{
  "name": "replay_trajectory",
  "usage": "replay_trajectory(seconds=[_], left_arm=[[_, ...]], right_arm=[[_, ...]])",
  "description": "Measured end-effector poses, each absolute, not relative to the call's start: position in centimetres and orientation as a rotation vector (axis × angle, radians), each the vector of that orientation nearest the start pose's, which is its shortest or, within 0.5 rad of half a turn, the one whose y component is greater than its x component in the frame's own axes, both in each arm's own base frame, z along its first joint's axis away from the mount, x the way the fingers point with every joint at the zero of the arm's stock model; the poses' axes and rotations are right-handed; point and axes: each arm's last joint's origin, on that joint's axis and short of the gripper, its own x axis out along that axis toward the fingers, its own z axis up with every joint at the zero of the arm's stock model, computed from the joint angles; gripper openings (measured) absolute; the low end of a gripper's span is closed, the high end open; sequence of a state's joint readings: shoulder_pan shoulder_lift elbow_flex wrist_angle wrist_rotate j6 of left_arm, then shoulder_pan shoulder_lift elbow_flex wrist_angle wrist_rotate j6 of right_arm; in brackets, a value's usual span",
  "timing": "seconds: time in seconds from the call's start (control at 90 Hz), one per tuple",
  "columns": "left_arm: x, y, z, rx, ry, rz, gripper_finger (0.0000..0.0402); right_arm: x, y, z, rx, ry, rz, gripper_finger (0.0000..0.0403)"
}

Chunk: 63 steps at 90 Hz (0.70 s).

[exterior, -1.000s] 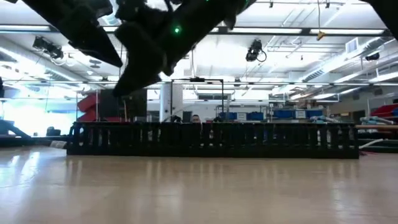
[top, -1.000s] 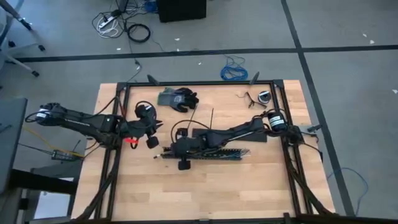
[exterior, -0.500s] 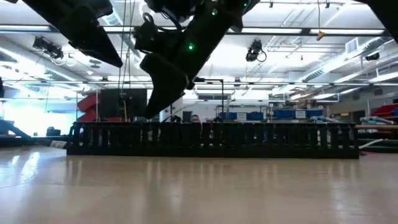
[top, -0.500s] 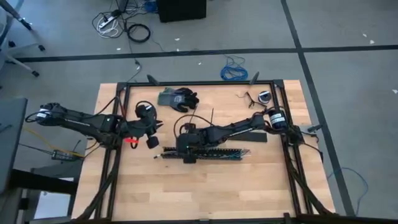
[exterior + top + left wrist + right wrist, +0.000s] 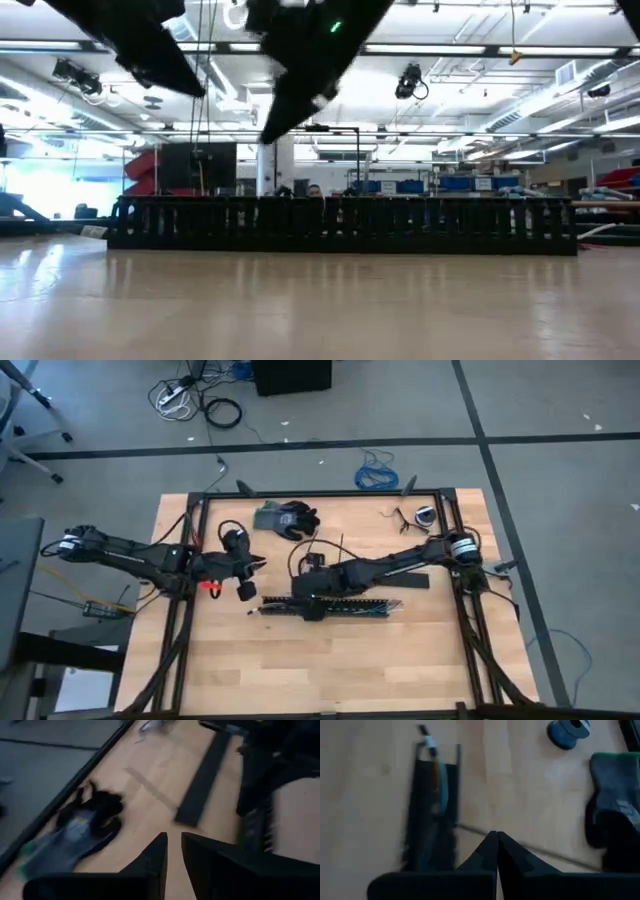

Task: Ziptie cables
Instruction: Put the cable wires in the black cable duct

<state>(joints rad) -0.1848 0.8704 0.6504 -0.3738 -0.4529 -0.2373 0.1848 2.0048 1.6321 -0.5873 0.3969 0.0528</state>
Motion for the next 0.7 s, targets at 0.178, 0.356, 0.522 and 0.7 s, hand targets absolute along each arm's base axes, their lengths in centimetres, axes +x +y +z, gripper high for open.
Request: replay_trajectory(seconds=[0.178,0.356,0.522,0.7], left_arm=[[20.1,-2.9,25.3,-0.100,0.499,0.182,0.0051],[23.6,-3.8,23.2,-0.110,0.501,0.088,0.0051],[25.0,-4.3,21.6,-0.070,0.534,0.065,0.0045],[24.7,-5.4,22.1,-0.006,0.491,0.075,0.0025]], right_arm=[[38.1,10.2,24.7,-0.248,1.054,-0.430,0.0000],[33.8,13.0,23.9,-0.211,1.008,-0.535,0.0000],[28.9,13.5,22.0,-0.114,0.856,-0.655,0.0000],[25.0,12.5,18.4,0.109,0.548,-0.678,0.0000]])
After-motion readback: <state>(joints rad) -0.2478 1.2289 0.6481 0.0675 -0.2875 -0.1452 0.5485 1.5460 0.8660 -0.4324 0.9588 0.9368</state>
